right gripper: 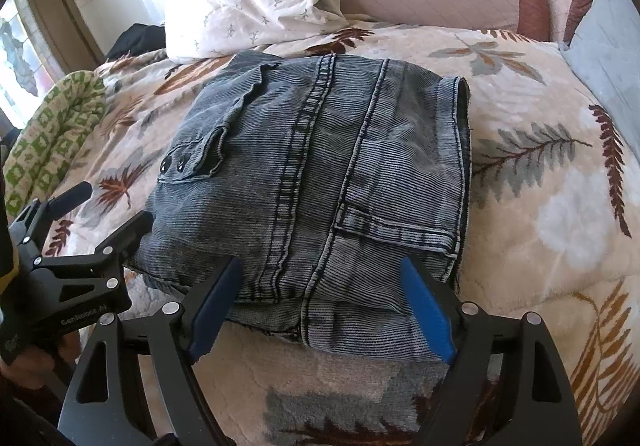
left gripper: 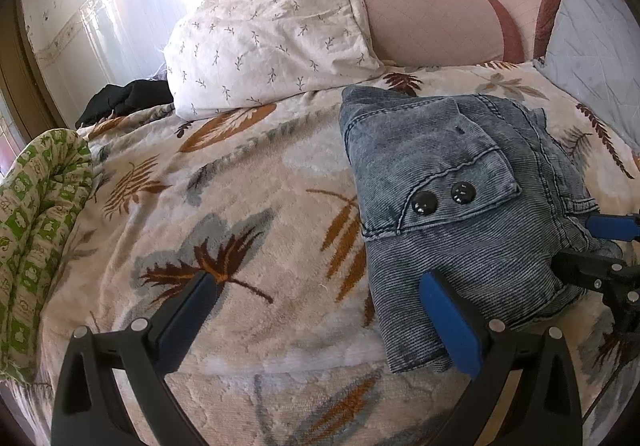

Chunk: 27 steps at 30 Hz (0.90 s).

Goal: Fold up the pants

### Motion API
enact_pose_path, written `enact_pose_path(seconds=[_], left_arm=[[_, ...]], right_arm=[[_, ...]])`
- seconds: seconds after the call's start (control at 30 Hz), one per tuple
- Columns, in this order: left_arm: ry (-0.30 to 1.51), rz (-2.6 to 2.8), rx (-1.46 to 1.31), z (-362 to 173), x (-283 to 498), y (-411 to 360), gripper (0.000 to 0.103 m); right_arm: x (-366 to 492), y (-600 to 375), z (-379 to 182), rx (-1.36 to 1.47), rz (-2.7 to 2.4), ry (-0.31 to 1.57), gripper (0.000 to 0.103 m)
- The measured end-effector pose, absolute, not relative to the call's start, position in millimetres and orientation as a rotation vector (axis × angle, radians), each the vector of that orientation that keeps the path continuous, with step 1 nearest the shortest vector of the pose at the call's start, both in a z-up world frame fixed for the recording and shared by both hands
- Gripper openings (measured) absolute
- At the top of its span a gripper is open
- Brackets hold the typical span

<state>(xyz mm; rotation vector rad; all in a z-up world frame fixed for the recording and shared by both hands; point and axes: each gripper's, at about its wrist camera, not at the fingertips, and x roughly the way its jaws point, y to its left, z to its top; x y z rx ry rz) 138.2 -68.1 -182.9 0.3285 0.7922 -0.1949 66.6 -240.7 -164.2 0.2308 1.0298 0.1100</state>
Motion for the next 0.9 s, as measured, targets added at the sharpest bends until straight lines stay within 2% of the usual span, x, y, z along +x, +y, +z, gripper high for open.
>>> enact_pose_path(seconds=[0.33,0.67,0.9], left_arm=[[0.780,-0.195,0.329,-174.4,135.4,-65.5,0.103],[0.705,-0.218,0.299,-145.4,132.5,-54.2,0.103],[0.727,-0.242,0.174,-132.2,161.3,-31.9,0.103]], right_arm=[[64.0,-245.5,-154.5,0.262,0.120,1.061,0.082],[55.2,-285.8,-132.1,0.418,0.022,0.977,0.083],[53.8,-320.1,-134.2,0.571,-0.059,0.964,0.083]])
